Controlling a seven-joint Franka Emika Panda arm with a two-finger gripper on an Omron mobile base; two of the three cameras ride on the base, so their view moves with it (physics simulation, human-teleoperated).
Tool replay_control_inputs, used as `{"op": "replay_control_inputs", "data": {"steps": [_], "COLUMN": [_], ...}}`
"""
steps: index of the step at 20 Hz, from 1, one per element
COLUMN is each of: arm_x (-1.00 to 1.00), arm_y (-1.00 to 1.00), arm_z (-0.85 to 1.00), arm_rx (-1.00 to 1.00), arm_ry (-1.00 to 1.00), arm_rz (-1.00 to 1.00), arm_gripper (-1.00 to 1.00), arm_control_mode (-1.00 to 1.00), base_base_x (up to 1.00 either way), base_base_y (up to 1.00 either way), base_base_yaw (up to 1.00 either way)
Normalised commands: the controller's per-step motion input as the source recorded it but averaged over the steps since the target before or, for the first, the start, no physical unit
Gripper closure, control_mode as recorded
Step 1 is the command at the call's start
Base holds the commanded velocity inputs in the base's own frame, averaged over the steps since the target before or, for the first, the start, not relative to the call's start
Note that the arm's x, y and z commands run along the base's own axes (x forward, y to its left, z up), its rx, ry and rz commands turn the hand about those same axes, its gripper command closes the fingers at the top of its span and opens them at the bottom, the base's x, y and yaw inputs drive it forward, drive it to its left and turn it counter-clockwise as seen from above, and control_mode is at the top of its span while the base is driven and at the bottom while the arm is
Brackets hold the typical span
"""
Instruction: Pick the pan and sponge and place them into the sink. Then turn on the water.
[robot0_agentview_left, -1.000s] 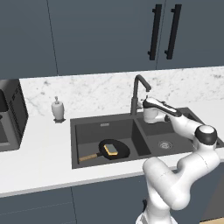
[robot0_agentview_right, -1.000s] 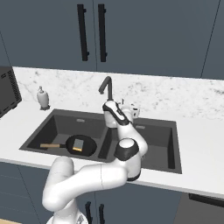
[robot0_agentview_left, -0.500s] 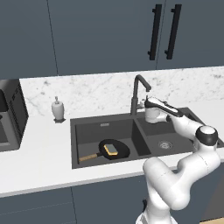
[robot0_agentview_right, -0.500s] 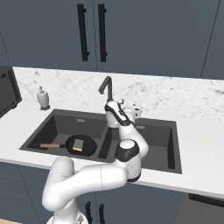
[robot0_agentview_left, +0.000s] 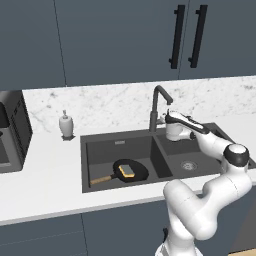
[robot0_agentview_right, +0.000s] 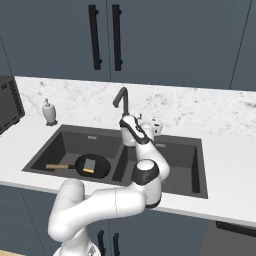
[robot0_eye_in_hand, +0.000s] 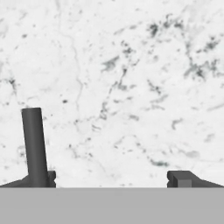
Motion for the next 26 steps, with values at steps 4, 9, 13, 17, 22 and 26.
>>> {"op": "replay_control_inputs", "data": {"steps": [4,9,13,17,22,26], "arm_x": [0.0,0.0,0.0,0.0,0.0,0.0], "arm_y": [-0.82,-0.9,-0.94,-0.98,-0.97,-0.92], "arm_z": [0.0,0.0,0.0,0.0,0.0,0.0], "arm_rx": [0.0,0.01,0.02,0.04,0.04,0.04], "arm_ry": [-0.01,0.0,0.0,0.0,0.0,0.0], "arm_rz": [0.0,0.0,0.0,0.0,0.0,0.0], "arm_gripper": [-1.0,-1.0,-1.0,-1.0,-1.0,-1.0], "arm_control_mode": [-1.0,-1.0,-1.0,-1.0,-1.0,-1.0], "base_base_x": [0.0,0.0,0.0,0.0,0.0,0.0], "base_base_y": [0.0,0.0,0.0,0.0,0.0,0.0], "base_base_yaw": [0.0,0.0,0.0,0.0,0.0,0.0]}}
